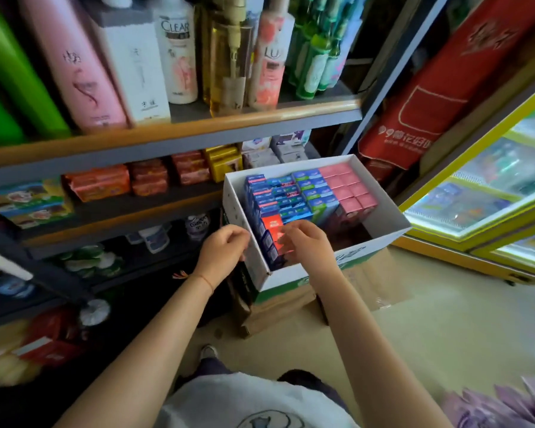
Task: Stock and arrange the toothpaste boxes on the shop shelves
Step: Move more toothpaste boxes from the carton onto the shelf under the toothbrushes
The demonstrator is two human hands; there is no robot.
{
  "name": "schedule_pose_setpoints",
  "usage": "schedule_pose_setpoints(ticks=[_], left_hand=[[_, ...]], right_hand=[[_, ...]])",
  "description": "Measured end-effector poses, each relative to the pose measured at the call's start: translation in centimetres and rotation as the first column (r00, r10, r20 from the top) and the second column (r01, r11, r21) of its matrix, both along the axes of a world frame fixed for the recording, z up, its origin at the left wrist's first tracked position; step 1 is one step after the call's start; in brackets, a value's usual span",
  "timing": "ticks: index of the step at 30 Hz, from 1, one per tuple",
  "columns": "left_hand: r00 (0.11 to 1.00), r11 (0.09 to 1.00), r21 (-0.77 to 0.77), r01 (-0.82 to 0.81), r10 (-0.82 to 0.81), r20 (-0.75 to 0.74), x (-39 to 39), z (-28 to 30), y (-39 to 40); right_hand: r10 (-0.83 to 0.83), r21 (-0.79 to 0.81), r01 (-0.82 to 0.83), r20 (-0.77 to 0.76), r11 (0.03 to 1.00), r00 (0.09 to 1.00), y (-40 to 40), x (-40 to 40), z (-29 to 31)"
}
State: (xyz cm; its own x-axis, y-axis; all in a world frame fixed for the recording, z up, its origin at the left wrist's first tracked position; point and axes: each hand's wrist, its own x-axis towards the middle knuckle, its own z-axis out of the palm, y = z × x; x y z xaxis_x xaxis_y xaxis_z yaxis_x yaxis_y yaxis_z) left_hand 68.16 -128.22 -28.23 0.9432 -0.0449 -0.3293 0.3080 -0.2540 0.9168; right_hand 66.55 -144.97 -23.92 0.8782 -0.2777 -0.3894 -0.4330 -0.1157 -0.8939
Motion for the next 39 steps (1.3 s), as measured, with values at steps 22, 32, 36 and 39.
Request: schedule_pose_setpoints(ticks=[22,32,36,39], left_hand=[[0.969,0.648,0.762,0.015,-0.199,0.149,8.7,-2.1,-25.7],[0.954,0.436,0.867,0.242,-0.271,-0.129,9.0,-4.5,-28.0],[0.959,0.438,0.866,0.241,-0.246,-0.142,9.1,-4.9,-28.2],[0.960,0.456,0.857,0.239,-0.243,-0.139,9.0,-4.9,-28.2]], right_hand=[[0.786,-0.815,-0.503,-0.100,0.287,0.610,-26.8,17.3,-6.2],[0.929,-0.909,-0.414,-0.193,-0.048,0.316,-28.5,18.1,-7.5],[0.936,-0.947,-0.313,-0.044,0.072,0.349,-28.4,16.9,-8.6],[0.924,-0.964,-0.249,-0.009,0.094,0.383,-28.8,16.0,-9.2]])
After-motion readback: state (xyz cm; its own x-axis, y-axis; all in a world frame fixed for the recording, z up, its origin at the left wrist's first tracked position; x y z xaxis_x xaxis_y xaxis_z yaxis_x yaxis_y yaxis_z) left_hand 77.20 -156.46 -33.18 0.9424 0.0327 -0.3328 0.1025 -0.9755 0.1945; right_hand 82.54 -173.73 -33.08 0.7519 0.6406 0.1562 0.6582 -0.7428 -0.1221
